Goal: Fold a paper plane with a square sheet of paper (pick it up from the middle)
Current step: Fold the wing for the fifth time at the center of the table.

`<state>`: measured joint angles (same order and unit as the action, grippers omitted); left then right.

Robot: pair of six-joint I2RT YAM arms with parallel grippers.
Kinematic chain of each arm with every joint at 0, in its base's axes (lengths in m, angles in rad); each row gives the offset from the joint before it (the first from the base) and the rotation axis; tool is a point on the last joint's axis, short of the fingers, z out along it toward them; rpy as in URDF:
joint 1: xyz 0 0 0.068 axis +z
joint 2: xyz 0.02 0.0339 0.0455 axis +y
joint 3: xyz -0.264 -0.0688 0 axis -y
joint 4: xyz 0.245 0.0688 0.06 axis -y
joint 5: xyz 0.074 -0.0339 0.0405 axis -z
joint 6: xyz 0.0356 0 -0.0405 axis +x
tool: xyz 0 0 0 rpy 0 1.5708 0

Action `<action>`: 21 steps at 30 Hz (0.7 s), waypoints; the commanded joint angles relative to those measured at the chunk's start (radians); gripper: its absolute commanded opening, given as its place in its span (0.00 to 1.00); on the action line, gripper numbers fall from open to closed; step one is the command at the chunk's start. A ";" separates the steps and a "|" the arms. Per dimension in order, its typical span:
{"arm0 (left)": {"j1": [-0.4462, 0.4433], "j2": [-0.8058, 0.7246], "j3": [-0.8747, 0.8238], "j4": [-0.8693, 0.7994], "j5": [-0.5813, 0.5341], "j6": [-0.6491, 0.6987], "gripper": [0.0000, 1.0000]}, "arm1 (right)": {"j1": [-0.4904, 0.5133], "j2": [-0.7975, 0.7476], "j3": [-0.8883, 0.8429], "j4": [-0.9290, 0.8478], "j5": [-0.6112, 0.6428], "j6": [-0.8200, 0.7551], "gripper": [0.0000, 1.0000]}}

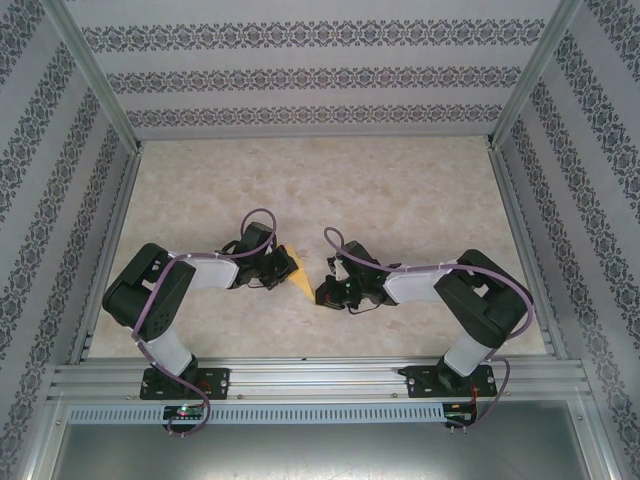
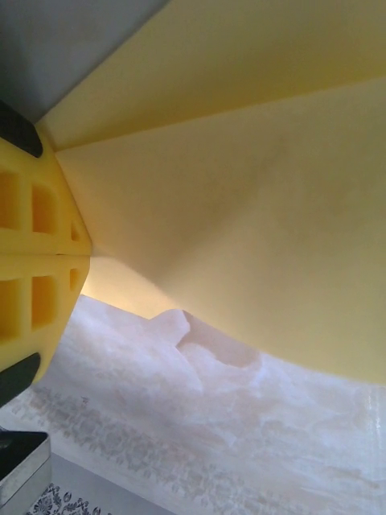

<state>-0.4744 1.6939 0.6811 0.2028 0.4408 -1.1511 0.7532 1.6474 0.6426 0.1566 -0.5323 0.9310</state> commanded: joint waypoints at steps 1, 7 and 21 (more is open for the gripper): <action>0.027 0.030 -0.023 -0.118 -0.070 0.029 0.00 | 0.001 -0.050 0.064 -0.064 -0.017 0.002 0.05; 0.028 0.033 -0.025 -0.101 -0.057 0.028 0.00 | 0.002 0.058 0.201 -0.045 -0.039 0.004 0.07; 0.028 0.006 -0.025 -0.083 -0.035 0.055 0.00 | 0.001 0.251 0.136 0.006 0.002 0.023 0.03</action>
<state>-0.4667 1.6932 0.6811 0.2028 0.4438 -1.1339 0.7502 1.8576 0.8379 0.1875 -0.5564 0.9474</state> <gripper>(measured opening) 0.058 0.061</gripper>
